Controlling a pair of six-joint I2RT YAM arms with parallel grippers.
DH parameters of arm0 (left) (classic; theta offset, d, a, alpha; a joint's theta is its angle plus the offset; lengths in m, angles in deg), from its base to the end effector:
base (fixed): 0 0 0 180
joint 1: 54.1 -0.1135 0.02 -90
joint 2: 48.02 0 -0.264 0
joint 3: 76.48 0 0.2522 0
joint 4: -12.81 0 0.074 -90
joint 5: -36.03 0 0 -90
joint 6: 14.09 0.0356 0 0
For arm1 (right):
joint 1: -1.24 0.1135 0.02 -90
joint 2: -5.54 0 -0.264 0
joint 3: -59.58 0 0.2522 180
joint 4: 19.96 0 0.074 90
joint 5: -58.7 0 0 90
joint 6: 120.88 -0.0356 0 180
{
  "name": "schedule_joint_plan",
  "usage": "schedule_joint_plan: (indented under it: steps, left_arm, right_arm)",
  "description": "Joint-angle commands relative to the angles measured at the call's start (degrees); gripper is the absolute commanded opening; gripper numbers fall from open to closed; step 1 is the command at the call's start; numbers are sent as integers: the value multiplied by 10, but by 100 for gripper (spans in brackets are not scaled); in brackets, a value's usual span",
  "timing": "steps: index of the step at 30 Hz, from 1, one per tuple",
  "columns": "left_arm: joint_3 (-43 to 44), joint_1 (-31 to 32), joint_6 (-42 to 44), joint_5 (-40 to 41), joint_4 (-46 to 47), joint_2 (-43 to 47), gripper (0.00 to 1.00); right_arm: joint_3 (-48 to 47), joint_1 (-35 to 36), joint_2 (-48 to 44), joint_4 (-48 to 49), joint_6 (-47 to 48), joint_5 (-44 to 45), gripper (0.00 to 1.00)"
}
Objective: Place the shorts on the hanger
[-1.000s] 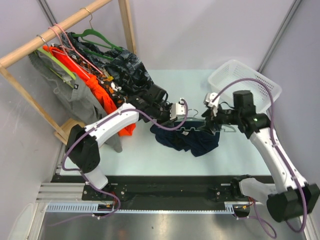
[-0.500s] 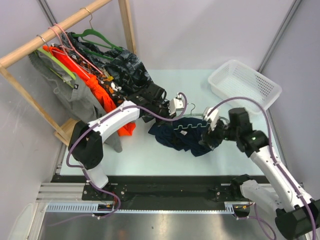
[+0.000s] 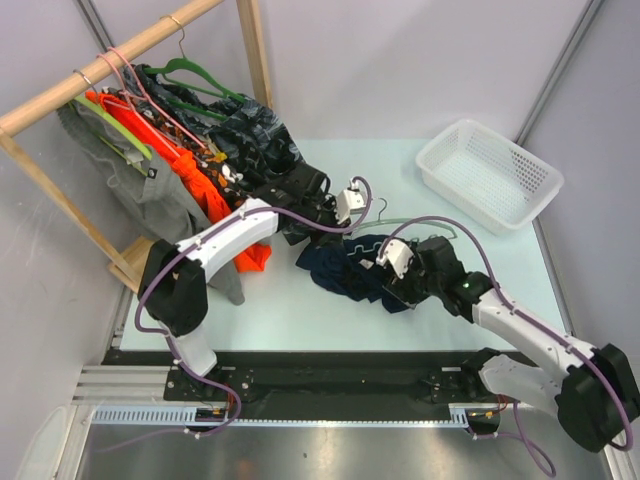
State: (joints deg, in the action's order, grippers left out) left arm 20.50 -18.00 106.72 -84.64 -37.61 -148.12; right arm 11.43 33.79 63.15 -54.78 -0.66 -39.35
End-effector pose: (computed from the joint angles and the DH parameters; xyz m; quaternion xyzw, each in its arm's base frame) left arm 0.2966 -0.2387 0.2755 0.5740 0.7186 -0.2648 0.2898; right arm 0.1706 0.1148 0.2187 -0.5020 0.7705 0.0725 0.3861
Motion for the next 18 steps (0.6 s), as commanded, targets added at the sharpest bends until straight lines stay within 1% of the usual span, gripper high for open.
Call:
schedule_joint_plan:
  steps: [1,3,4,7,8,9,10,11,12,15,17,18]
  left_arm:
    - [15,-16,-20,-34,27,24,0]
    - [15,-24,-20,-46,21,30,0]
    - [14,-27,-20,-48,19,34,0]
    - [12,-36,-17,-62,14,46,0]
    - [10,-38,-18,-68,13,53,0]
    - [9,-44,-21,-75,14,55,0]
    - [7,-45,-26,-80,15,59,0]
    - [5,-48,-30,-82,17,64,0]
    - [4,-53,-36,-85,17,67,1]
    - [-6,-56,-45,-91,21,77,0]
    - [-14,-57,-48,-91,22,81,0]
    - [-17,-59,-53,-91,24,82,0]
  right_arm:
    - [17,-7,24,86,19,66,69]
    - [28,-23,22,100,11,74,68]
    - [33,-46,16,102,7,74,67]
    - [37,-85,-2,97,-4,60,58]
    - [37,-115,-6,94,-7,55,56]
    - [37,-129,-7,92,-10,46,49]
    - [37,-144,-10,91,-11,41,44]
    - [37,-174,-11,88,-13,35,39]
    - [37,-187,-10,88,-20,24,33]
    - [37,-226,-4,93,-35,3,26]
    - [37,-235,6,105,-39,1,22]
    - [37,-243,8,109,-41,-3,15]
